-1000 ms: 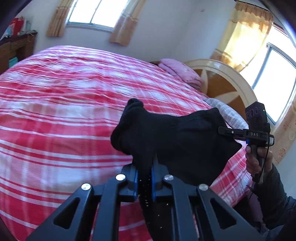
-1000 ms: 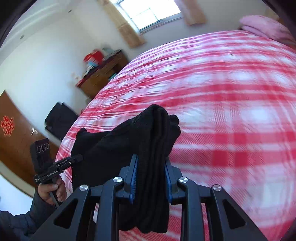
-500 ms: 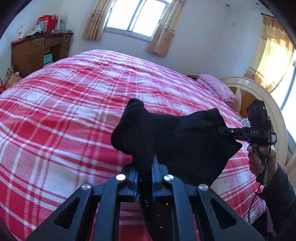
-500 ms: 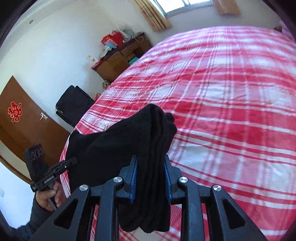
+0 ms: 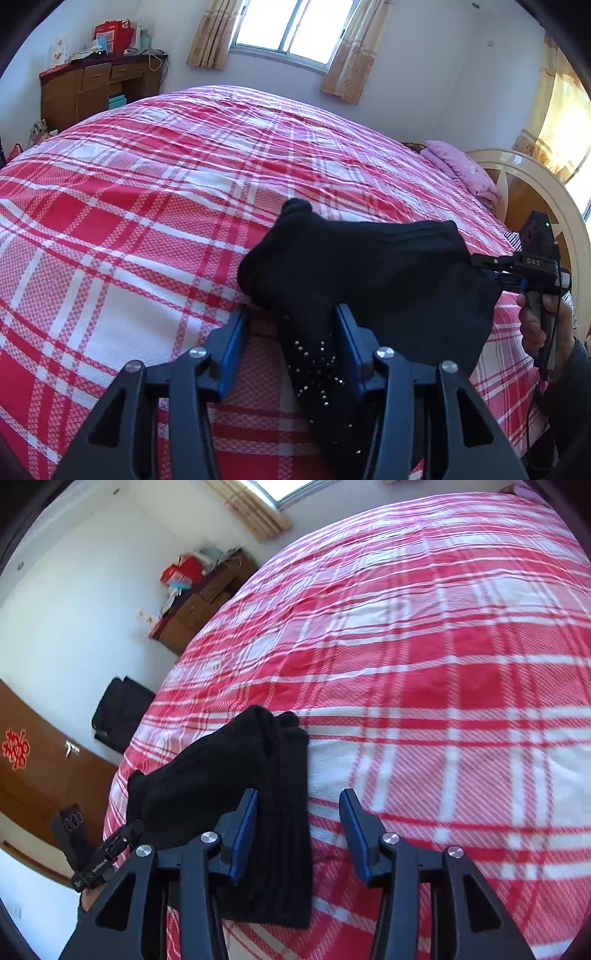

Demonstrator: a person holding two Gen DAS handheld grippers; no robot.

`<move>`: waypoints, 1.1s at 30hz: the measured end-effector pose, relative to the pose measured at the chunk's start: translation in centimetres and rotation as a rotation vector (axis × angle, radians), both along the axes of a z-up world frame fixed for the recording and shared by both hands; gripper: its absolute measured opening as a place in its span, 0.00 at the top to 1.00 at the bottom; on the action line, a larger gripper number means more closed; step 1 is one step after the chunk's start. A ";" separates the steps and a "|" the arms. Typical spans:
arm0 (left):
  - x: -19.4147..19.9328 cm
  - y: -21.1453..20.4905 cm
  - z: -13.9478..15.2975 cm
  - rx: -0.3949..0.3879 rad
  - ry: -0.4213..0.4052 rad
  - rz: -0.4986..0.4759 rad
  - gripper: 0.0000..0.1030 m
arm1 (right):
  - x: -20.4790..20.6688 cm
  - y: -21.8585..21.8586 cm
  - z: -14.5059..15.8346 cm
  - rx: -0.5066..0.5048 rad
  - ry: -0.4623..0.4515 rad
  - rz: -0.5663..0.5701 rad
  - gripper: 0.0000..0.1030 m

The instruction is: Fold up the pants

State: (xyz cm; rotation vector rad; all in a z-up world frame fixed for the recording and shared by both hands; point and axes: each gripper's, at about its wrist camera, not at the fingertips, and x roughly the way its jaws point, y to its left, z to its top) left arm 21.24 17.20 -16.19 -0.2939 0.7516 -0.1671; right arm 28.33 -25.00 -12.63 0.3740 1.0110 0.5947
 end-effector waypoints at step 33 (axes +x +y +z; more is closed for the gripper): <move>-7.0 -1.2 5.0 0.228 -0.087 0.066 0.17 | -13.1 -1.8 5.2 -0.202 -0.215 -0.258 0.48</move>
